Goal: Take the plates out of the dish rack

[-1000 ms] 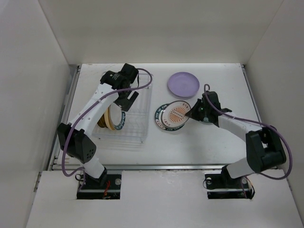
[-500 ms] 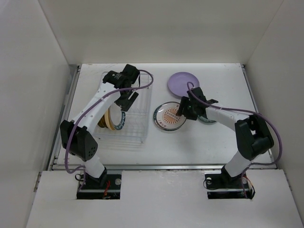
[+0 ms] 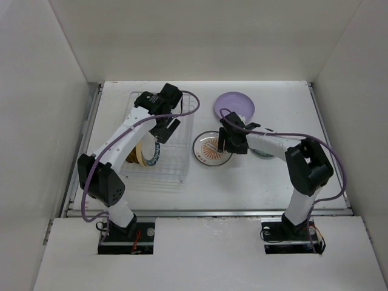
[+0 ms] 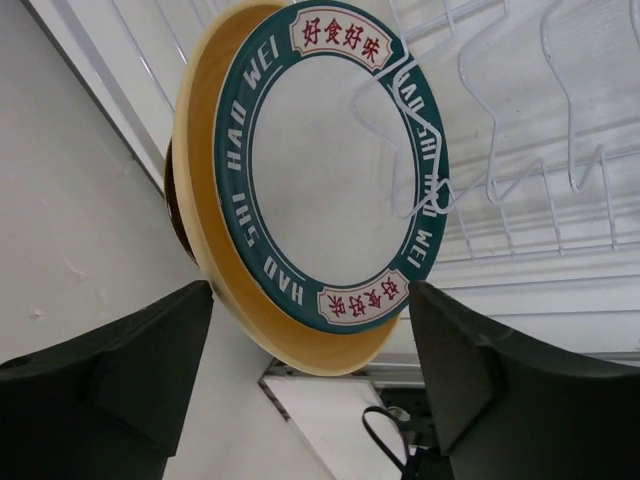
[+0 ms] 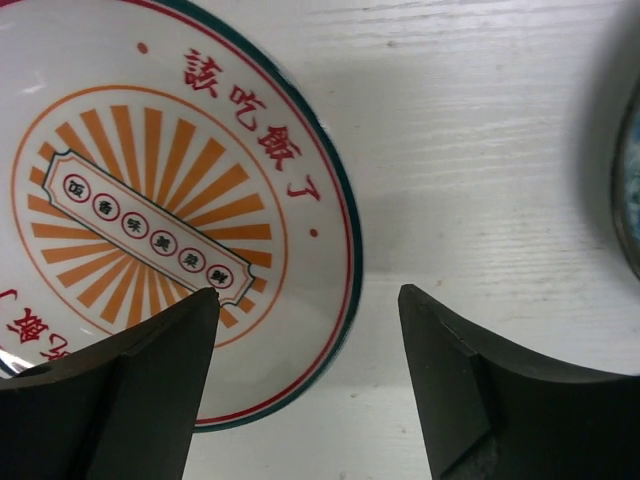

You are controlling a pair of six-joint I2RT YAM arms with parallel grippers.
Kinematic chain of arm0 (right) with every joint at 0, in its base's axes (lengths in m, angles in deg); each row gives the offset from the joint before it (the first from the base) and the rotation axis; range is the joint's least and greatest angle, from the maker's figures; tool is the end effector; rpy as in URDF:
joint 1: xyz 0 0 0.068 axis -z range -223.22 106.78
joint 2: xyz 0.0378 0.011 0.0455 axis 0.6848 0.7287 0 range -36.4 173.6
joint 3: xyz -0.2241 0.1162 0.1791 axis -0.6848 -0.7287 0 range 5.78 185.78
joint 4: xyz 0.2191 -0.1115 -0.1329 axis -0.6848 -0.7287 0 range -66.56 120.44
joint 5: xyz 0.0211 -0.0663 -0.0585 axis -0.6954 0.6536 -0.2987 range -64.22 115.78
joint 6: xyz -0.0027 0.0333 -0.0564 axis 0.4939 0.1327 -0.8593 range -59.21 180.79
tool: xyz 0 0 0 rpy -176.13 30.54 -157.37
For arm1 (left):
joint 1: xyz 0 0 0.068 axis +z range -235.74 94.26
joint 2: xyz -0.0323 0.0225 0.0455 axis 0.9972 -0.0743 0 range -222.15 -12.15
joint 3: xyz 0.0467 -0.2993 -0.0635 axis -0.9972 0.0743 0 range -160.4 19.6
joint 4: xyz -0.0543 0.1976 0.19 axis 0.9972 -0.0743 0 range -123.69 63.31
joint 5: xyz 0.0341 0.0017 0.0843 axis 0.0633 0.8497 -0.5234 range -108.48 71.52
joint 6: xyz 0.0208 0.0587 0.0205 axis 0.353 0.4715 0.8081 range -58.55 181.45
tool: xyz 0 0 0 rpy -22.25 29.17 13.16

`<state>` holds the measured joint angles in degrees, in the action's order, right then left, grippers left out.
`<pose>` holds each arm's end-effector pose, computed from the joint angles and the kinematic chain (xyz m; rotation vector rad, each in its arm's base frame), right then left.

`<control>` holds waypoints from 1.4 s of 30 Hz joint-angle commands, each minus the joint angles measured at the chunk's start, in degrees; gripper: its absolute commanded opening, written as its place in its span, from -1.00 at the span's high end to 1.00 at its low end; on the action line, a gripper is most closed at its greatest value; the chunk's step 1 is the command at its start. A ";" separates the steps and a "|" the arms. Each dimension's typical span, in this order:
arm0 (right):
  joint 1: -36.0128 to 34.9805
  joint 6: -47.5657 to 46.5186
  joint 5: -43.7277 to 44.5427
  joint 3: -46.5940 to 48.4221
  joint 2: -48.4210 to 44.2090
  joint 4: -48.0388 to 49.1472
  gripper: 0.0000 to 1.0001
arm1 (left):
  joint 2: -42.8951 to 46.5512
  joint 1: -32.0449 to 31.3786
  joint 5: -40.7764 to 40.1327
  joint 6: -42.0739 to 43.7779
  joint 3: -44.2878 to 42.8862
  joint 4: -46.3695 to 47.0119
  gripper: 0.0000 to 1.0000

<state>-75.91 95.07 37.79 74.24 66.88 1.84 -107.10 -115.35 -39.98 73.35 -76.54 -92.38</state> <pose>0.3392 0.2050 0.1944 0.1023 2.6383 0.1126 0.3236 -0.1622 0.3695 0.8230 2.4894 0.4000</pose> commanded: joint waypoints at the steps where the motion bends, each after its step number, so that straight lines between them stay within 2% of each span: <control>1: 0.08 -0.53 5.22 1.85 -4.57 -2.43 -0.58 | 3.54 -2.29 -2.57 -1.09 -0.28 -1.02 -0.57; 2: 0.08 -0.53 5.22 1.24 -5.45 -2.43 -0.63 | 3.55 -2.30 -3.28 -1.09 -0.89 -0.41 -0.59; 8: 0.08 -0.01 4.69 0.70 -11.16 -1.37 -0.63 | 5.40 -6.16 -2.50 0.23 0.68 1.00 -0.63; 12: 0.08 -0.01 4.16 0.70 -12.93 -0.84 -0.63 | 4.61 -6.17 0.05 1.37 3.14 1.00 -0.50; 16: 0.08 -0.01 3.63 -0.35 -14.77 -0.23 -0.63 | 1.45 -6.17 -8.03 0.14 3.76 1.00 -0.34; 18: 0.08 -0.01 3.11 -0.96 -15.48 0.30 -0.63 | 0.04 -4.42 -8.03 0.14 3.24 1.00 -0.23; 21: 0.08 -0.01 3.11 -1.49 -16.88 0.91 -0.63 | -1.19 -3.18 -10.58 -0.39 2.72 2.23 -0.21; 29: 0.08 -0.53 2.05 -3.87 -20.22 2.06 -0.63 | -2.94 -1.43 -12.34 0.14 4.56 4.43 -0.27; 34: 0.08 -1.05 2.05 -4.39 -21.36 2.58 -0.63 | -5.32 2.53 -7.17 -1.00 4.56 1.45 -0.18; 37: 0.08 -1.06 2.05 -4.39 -21.99 2.58 -0.63 | -5.33 3.94 -7.16 -1.00 4.56 1.44 -0.18; 39: 0.08 -1.06 1.52 -4.92 -22.51 3.11 -0.63 | -5.33 4.56 -6.11 -1.00 4.03 1.44 -0.10; 41: 0.08 -1.06 1.52 -4.92 -22.51 3.63 -0.63 | -5.33 5.08 -3.04 -1.62 3.51 0.83 0.09; 42: 0.08 -1.06 1.52 -5.53 -22.51 3.64 -0.63 | -5.33 5.08 -1.63 -1.62 2.98 0.83 0.49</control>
<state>-75.82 94.81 39.67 69.43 46.38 2.58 -113.44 -111.80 -46.43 72.74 -72.78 -87.93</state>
